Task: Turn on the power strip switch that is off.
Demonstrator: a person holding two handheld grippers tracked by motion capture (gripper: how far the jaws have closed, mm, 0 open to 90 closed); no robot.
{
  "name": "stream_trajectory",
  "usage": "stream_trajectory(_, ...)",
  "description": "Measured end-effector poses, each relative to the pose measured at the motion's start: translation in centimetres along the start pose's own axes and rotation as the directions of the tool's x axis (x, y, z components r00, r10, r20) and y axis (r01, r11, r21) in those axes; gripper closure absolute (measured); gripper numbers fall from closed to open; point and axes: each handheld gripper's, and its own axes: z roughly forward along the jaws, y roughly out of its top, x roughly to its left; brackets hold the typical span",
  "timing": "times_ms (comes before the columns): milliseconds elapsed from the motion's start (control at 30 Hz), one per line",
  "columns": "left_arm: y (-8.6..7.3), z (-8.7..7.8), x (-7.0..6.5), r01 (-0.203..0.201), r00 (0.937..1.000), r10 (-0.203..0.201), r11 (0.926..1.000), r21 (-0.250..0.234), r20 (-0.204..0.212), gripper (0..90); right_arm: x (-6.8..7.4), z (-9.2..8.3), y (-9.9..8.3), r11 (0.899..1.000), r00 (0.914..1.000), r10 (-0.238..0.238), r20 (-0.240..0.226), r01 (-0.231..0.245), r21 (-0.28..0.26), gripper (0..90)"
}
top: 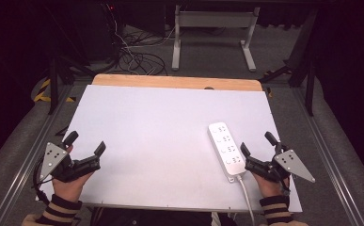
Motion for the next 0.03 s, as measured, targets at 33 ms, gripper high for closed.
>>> stream_trajectory(33,0.02,0.0,0.0,0.0,1.0,0.0,1.0,-0.002,-0.001,1.2,0.0,0.0,0.0,1.0,1.0,-0.001,0.0,0.001,0.0,9.1)
